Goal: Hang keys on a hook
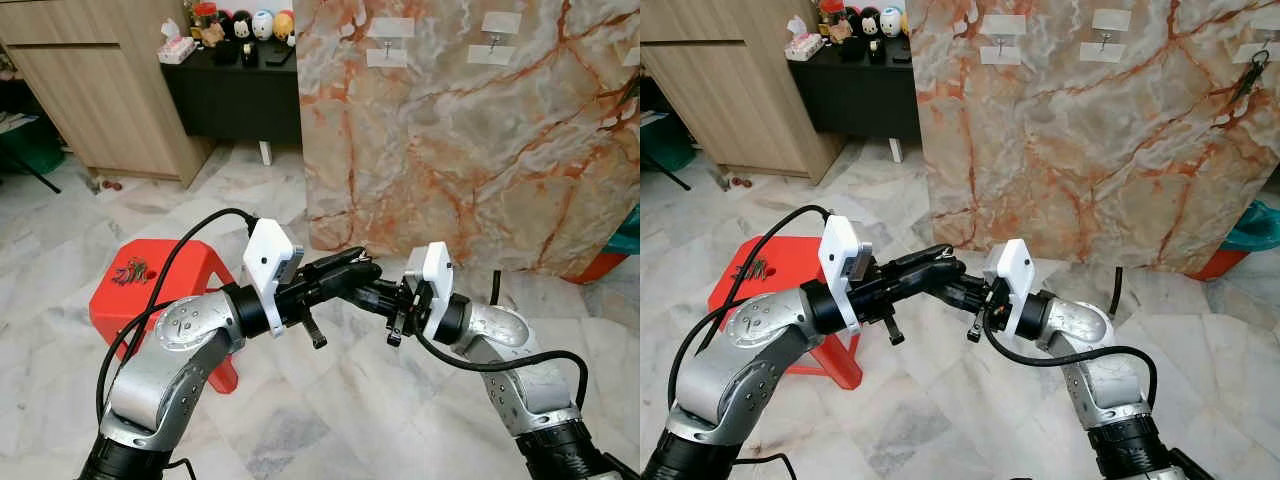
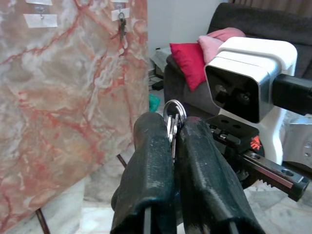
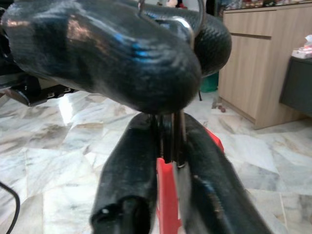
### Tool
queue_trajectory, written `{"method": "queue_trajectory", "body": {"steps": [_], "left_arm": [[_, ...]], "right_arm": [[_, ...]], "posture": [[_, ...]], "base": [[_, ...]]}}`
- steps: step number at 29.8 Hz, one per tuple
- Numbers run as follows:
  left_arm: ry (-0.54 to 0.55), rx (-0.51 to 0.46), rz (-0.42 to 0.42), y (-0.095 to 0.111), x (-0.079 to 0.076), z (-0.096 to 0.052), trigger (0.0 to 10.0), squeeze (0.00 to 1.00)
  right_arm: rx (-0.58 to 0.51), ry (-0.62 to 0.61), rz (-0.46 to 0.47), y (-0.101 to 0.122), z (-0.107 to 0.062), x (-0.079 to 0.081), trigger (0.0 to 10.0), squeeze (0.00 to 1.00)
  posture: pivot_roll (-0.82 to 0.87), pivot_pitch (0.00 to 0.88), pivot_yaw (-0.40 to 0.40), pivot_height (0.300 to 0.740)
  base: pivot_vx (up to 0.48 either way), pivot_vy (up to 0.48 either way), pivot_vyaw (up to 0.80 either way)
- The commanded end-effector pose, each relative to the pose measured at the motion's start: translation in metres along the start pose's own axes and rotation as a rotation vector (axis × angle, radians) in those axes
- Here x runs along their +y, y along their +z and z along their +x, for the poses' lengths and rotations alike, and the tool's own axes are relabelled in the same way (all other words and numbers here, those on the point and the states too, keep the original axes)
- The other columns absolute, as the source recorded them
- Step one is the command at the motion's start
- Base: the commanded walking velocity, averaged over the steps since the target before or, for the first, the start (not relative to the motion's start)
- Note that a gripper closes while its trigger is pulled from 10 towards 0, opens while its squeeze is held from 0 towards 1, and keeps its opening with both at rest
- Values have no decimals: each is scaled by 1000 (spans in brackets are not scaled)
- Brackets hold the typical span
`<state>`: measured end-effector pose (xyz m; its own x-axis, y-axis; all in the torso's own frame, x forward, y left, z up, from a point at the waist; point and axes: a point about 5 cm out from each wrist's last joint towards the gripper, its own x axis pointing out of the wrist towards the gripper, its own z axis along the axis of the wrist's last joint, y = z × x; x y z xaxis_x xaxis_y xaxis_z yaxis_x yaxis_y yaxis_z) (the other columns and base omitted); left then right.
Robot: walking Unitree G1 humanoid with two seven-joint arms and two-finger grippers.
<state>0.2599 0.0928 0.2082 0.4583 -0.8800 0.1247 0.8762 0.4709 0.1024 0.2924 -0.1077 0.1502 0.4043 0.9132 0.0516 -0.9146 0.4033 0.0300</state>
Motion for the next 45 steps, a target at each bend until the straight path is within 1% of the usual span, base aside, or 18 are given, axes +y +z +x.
{"method": "queue_trajectory", "body": {"steps": [1, 11, 16, 18, 19, 23, 25, 26, 27, 28, 33, 35, 39, 40, 41, 42, 44, 45], "left_arm": [[13, 46, -11, -10, 0, -2, 10000, 0], [21, 45, -6, -10, 0, -1, 10000, 0], [79, 61, 26, -13, 8, -3, 10000, 0], [120, 72, 49, -15, 13, -3, 10000, 0], [120, 72, 49, -15, 13, -3, 10000, 0], [184, 74, 62, -17, 20, -3, 10000, 0], [182, 74, 60, -17, 20, -3, 10000, 0], [181, 77, 58, -18, 20, -4, 10000, 0], [179, 88, 63, -20, 19, -4, 10000, 0], [180, 99, 68, -22, 19, -5, 10000, 0], [224, 118, 61, -30, 23, -10, 10000, 0], [227, 116, 60, -29, 23, -10, 10000, 0], [273, 127, 65, -33, 27, -12, 10000, 0], [315, 135, 66, -37, 31, -13, 10000, 0], [315, 135, 66, -37, 31, -13, 10000, 0], [351, 139, 63, -39, 35, -15, 10000, 0], [383, 149, 56, -43, 38, -18, 10000, 0], [383, 149, 56, -43, 38, -18, 10000, 0]], "right_arm": [[-22, -9, -12, 4, 3, 0, 10000, 1000], [-1, 9, -12, 1, 1, 2, 10000, 1000], [95, 31, -39, -11, -1, 5, 10000, 1000], [168, 34, -60, -20, -4, 5, 10000, 1000], [168, 34, -60, -20, -4, 5, 10000, 1000], [286, 30, -83, -37, -10, 5, 10000, 1000], [296, 27, -81, -40, -12, 6, 10000, 1000], [291, 7, -74, -41, -13, 4, 10000, 886], [285, -17, -72, -41, -13, 2, 10000, 133], [280, -41, -67, -41, -14, 0, 10000, 0], [297, -186, -38, -49, -23, -14, 10000, 0], [303, -209, -30, -51, -25, -16, 10000, 0], [320, -297, 23, -64, -33, -21, 10000, 0], [337, -348, 43, -72, -37, -24, 10000, 0], [337, -348, 43, -72, -37, -24, 10000, 0], [363, -405, 68, -82, -42, -26, 10000, 0], [384, -479, 101, -92, -46, -29, 10000, 0], [384, -479, 101, -92, -46, -29, 10000, 0]], "posture": [[137, 106, 30, 740], [136, 107, 29, 740], [135, 108, 29, 740], [135, 108, 29, 740], [135, 108, 29, 740], [132, 112, 30, 740], [132, 112, 30, 740], [134, 112, 29, 740], [132, 114, 31, 740], [133, 114, 30, 740], [133, 118, 28, 740], [133, 118, 28, 740], [133, 118, 30, 740], [131, 115, 30, 740], [131, 115, 30, 740], [133, 114, 29, 740], [132, 111, 31, 740], [132, 111, 31, 740]], "base": [[0, 0, 0], [0, 0, 0], [0, 0, 0], [0, 0, 0], [0, 0, 0], [0, 0, 0], [0, 0, 0], [0, 0, 0], [0, 0, 0], [0, 0, 0], [0, 0, 0], [0, 0, 0], [0, 0, 0], [0, 0, 0], [0, 0, 0], [0, 0, 0], [0, 0, 0], [0, 0, 0]]}}
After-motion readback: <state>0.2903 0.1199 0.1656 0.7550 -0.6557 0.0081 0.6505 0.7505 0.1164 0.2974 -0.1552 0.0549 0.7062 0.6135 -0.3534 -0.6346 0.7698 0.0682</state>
